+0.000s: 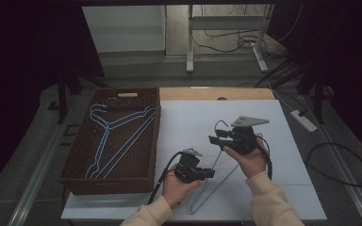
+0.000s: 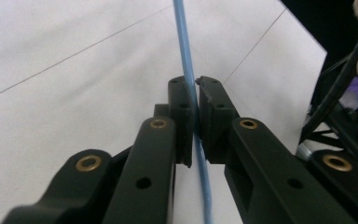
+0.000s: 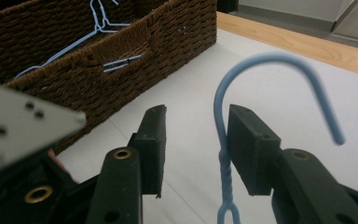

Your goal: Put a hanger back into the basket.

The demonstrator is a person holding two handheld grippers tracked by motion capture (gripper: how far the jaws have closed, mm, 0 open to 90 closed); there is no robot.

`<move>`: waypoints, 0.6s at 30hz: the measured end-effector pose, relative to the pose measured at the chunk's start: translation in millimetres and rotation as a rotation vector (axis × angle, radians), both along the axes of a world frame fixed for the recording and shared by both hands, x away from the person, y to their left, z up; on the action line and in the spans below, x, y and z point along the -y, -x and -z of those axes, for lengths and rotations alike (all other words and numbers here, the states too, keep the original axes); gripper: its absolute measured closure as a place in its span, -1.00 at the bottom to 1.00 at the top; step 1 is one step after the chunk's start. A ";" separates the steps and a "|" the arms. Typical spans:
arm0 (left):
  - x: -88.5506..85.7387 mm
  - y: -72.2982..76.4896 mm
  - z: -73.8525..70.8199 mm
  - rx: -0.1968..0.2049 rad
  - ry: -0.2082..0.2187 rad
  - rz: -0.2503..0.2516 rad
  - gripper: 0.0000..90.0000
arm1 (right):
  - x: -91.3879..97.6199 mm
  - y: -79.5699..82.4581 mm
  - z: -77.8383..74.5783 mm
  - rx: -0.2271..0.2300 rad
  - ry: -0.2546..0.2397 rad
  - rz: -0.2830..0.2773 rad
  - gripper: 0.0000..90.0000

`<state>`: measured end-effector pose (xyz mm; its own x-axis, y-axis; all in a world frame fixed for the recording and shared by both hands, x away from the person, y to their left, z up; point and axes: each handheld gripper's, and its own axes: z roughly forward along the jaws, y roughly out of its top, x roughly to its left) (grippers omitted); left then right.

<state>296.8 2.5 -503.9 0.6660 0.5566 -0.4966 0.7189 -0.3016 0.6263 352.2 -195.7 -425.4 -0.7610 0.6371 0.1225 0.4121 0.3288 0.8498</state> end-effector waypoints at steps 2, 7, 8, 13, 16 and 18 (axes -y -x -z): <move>-1.5 1.0 -1.5 0.004 0.010 -0.002 0.91 | 8.0 6.4 0.9 0.002 -0.015 0.001 0.24; -5.0 2.1 -3.9 0.015 0.023 -0.010 0.93 | 33.5 24.5 7.7 0.004 -0.033 0.001 0.12; -5.3 2.3 -4.1 0.015 0.026 -0.013 0.93 | 40.7 29.0 10.4 0.001 -0.033 0.004 0.10; -10.3 3.7 -8.0 0.025 0.041 -0.014 0.93 | 68.5 44.0 24.6 0.000 -0.030 0.027 -0.02; -15.6 5.1 -14.2 0.036 0.060 -0.019 0.93 | 81.4 50.3 34.4 0.007 -0.020 0.041 -0.14; -16.9 5.4 -15.9 0.038 0.066 -0.020 0.93 | 87.8 53.9 39.4 0.014 -0.016 0.048 -0.20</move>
<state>291.4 19.4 -488.0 0.6745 0.5365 -0.5072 0.6995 -0.2446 0.6715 298.4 -283.5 -464.8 -0.7311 0.6712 0.1226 0.4151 0.2950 0.8606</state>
